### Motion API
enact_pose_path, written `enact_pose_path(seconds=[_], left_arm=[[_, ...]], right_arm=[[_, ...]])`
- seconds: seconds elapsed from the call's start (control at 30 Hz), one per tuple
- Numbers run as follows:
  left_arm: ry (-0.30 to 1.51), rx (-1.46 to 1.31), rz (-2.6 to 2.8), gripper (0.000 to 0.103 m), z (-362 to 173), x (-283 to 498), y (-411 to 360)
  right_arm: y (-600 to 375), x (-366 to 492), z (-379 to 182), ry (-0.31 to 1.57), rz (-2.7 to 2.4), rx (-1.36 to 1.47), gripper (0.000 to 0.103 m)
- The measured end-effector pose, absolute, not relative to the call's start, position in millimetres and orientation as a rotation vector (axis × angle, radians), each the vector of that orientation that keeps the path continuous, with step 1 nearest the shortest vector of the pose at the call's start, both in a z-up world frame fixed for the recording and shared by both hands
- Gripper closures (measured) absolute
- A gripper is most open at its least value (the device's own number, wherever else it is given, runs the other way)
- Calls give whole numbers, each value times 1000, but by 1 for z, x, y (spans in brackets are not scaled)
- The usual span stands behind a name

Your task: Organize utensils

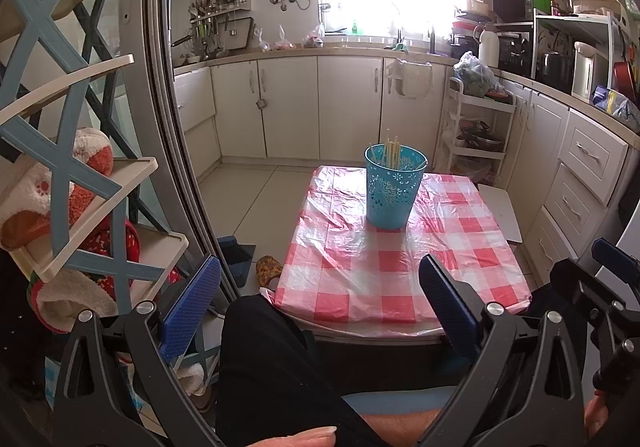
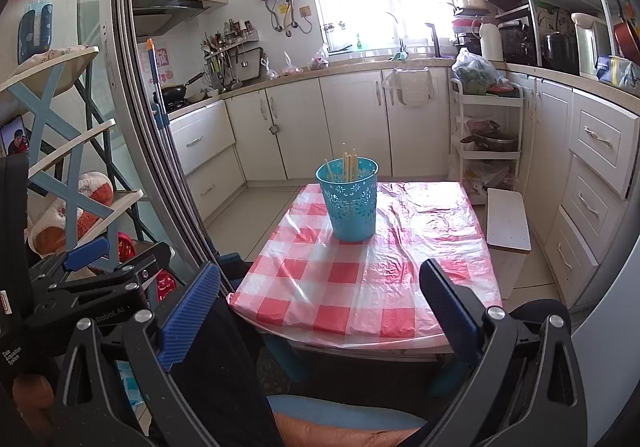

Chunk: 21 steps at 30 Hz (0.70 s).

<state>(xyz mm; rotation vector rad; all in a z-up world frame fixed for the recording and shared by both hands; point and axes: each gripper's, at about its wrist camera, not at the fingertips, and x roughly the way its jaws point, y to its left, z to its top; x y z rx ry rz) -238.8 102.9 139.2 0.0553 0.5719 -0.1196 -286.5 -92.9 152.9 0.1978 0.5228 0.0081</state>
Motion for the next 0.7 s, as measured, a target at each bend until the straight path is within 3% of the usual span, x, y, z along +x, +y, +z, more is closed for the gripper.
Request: enact_pose_path(seconds=[0.7], left_arm=[[575,40,-124,8,142,-239,104]], right_arm=[[-92,-287,152,525,9,198,7]])
